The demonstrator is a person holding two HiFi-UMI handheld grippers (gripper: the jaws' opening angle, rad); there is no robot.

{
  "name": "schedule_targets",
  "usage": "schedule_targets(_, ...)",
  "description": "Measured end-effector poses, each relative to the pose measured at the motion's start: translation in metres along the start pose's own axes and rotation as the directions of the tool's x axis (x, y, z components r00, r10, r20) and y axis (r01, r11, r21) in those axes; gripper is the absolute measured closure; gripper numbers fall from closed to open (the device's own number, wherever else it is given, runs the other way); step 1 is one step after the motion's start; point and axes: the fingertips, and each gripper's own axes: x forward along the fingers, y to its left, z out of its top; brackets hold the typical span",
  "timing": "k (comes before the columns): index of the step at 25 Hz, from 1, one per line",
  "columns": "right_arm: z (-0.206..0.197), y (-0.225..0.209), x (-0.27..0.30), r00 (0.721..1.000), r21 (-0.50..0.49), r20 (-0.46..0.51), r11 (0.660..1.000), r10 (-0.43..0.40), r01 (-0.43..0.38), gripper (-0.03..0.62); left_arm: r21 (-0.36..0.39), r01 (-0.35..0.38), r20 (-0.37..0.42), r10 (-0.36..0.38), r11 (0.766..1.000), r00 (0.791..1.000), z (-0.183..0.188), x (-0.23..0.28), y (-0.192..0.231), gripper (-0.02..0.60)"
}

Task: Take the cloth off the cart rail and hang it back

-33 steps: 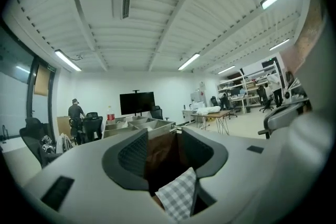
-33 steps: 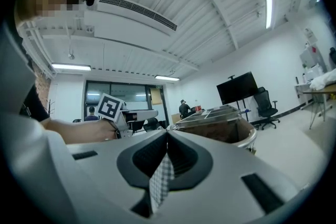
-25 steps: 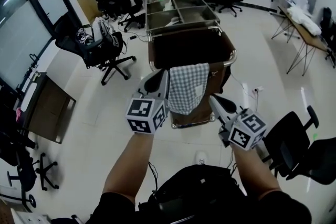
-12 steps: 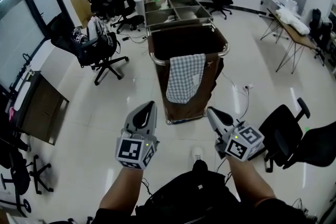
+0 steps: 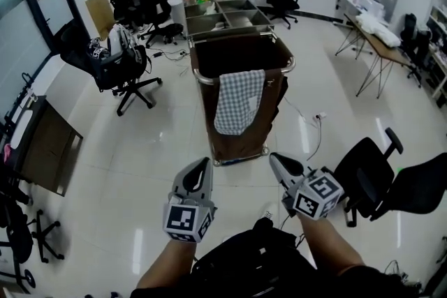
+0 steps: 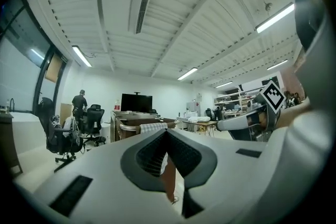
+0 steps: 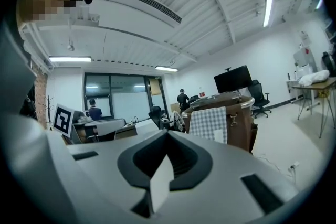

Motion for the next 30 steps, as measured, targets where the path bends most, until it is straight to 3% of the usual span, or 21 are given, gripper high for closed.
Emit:
schedule_targets(11, 0.002, 0.003, -0.007, 1.0, -0.021, -0.003, 1.0, 0.007, -0.007, 0.583, -0.031, 0.034, 0.007, -0.034, 0.999, 0.999, 0.005, 0.008, -0.016, 0.581)
schedule_targets(16, -0.005, 0.0, -0.012, 1.0, -0.026, -0.013, 1.0, -0.004, 0.004, 0.583, -0.014, 0.041, -0.007, -0.041, 0.999, 0.999, -0.001, 0.008, -0.025, 0.581)
schedule_targets(21, -0.01, -0.002, -0.02, 0.999, -0.031, -0.035, 1.0, -0.001, 0.0, 0.583, 0.066, 0.014, 0.018, -0.015, 0.998, 1.0, 0.004, 0.002, -0.033, 0.581)
schedule_targets(25, -0.009, -0.003, -0.021, 1.0, -0.032, -0.029, 0.999, -0.005, 0.004, 0.583, -0.013, 0.023, 0.01, -0.023, 1.0, 1.0, -0.006, 0.001, -0.03, 0.581)
schedule_targets(30, -0.01, 0.0, -0.019, 0.999, -0.039, -0.035, 0.999, 0.003, -0.005, 0.583, -0.038, 0.016, -0.002, -0.016, 0.999, 1.0, -0.004, -0.002, -0.027, 0.581)
